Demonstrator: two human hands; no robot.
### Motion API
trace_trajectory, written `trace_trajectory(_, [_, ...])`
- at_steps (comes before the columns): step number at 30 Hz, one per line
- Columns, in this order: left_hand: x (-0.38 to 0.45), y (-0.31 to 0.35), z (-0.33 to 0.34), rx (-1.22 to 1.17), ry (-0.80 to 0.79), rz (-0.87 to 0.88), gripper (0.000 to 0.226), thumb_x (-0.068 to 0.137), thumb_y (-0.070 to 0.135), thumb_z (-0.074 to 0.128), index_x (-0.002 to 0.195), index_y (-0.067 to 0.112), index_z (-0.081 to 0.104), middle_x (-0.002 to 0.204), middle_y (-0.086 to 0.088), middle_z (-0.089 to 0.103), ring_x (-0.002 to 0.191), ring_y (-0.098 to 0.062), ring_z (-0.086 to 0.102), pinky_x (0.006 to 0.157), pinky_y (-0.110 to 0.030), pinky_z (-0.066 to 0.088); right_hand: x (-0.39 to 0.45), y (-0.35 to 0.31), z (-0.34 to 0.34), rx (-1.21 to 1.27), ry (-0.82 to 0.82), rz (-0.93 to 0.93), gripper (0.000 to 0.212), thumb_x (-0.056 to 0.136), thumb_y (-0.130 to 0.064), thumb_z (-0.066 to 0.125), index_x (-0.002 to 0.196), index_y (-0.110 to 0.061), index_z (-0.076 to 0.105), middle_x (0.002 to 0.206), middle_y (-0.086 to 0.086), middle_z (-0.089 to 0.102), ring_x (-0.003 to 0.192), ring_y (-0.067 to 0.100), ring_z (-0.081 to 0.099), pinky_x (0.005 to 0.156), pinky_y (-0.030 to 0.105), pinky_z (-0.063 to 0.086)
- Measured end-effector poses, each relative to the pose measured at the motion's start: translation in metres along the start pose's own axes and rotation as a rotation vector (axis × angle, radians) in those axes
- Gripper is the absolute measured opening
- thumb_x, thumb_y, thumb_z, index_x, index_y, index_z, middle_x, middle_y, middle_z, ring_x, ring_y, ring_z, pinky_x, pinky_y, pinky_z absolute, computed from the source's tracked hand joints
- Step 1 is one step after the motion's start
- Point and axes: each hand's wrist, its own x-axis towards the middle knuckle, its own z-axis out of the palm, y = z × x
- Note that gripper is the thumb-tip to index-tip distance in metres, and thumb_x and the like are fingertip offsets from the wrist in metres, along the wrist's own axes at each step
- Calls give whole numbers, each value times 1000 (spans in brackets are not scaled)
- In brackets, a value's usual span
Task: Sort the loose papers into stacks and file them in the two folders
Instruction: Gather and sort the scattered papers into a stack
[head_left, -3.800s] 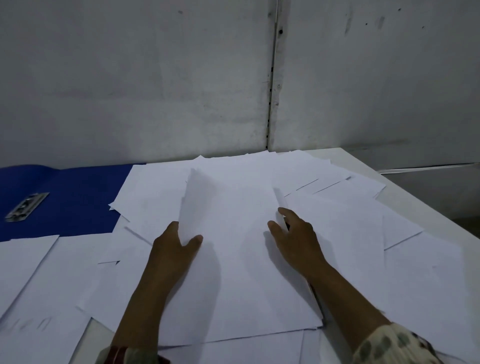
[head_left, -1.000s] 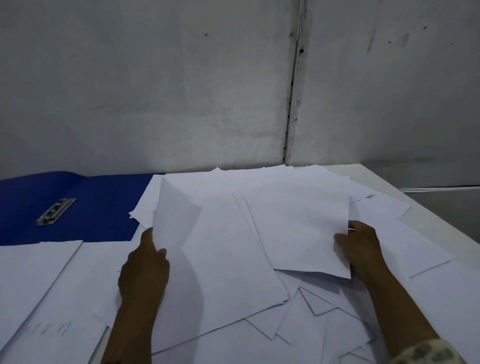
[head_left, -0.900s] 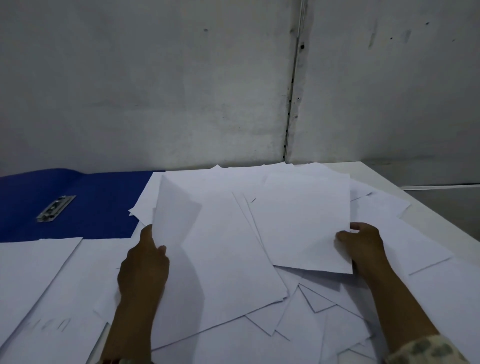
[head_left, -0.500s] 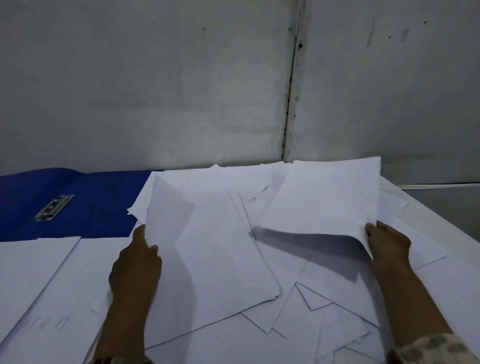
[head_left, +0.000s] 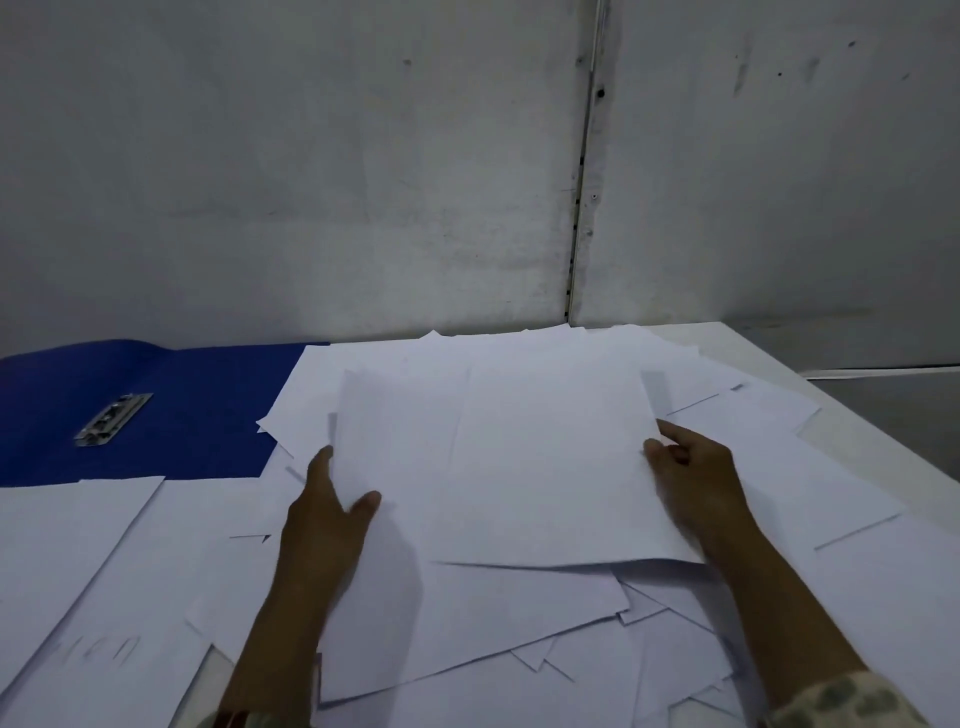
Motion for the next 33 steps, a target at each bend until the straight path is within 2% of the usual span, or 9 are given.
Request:
trace_trajectory(3, [-1, 0, 3, -23, -2, 20, 48, 95, 18, 47, 141, 10, 33, 136, -16, 49, 123, -34, 47, 101, -39, 37, -3, 0, 13, -130, -77, -99, 40, 95, -14, 49, 134, -8, 49, 102, 11, 63, 83, 15, 56, 75, 22, 40])
trace_trajectory(7, [-2, 1, 8, -37, -16, 56, 46, 97, 27, 41, 140, 11, 36, 137, -13, 49, 124, -32, 47, 104, -39, 36, -11, 1, 30, -404, -157, -239, 41, 98, -25, 43, 137, -15, 46, 131, 13, 58, 120, 27, 53, 97, 30, 39])
trace_trajectory(11, [-2, -2, 12, -37, -53, 72, 50, 92, 25, 52, 138, 13, 38, 127, -12, 56, 108, -29, 54, 94, -37, 44, -24, -7, 40, -691, -216, -318, 43, 100, -34, 32, 141, -23, 39, 131, 9, 57, 119, 27, 52, 92, 31, 41])
trace_trajectory(15, [-2, -1, 17, 9, -60, 92, 53, 91, 18, 54, 139, 13, 33, 132, -12, 52, 118, -31, 50, 98, -37, 40, -27, -5, 48, -749, -261, -364, 47, 99, -40, 33, 142, -22, 36, 132, 3, 52, 123, 20, 46, 92, 29, 39])
trace_trajectory(19, [-2, -1, 18, -78, -19, 92, 42, 92, 14, 52, 132, 8, 42, 122, -13, 56, 111, -32, 53, 91, -36, 43, -23, 2, 49, -625, -251, -332, 52, 91, -45, 49, 135, -16, 46, 129, 5, 45, 121, 21, 41, 93, 30, 38])
trace_trajectory(23, [-7, 6, 17, -256, -26, 116, 39, 92, 15, 52, 129, 8, 43, 106, -3, 50, 97, -24, 51, 81, -30, 40, -19, 3, 43, -382, -235, -199, 72, 86, -44, 58, 145, -13, 30, 144, 6, 39, 134, 23, 35, 107, 33, 32])
trace_trajectory(26, [-10, 13, 18, -373, -40, 121, 42, 91, 14, 53, 131, 10, 42, 104, 2, 48, 90, -15, 46, 80, -28, 37, -16, 1, 37, -147, -227, -121, 47, 81, -41, 65, 119, -14, 56, 109, -6, 64, 107, 20, 60, 77, 19, 49])
trace_trajectory(28, [-10, 14, 19, -391, -44, 121, 42, 90, 17, 55, 130, 13, 42, 102, 4, 50, 88, -15, 48, 77, -27, 40, -16, -2, 35, -13, -228, -109, 24, 80, -37, 68, 92, -17, 62, 82, -9, 65, 77, 13, 63, 53, 7, 43])
trace_trajectory(33, [-12, 9, 27, -329, -32, 157, 42, 87, 25, 61, 124, 18, 44, 97, 6, 55, 82, -11, 52, 63, -20, 43, -15, -5, 31, 39, -316, -90, 13, 87, -13, 62, 92, -21, 53, 81, -12, 60, 71, 0, 56, 54, 4, 43])
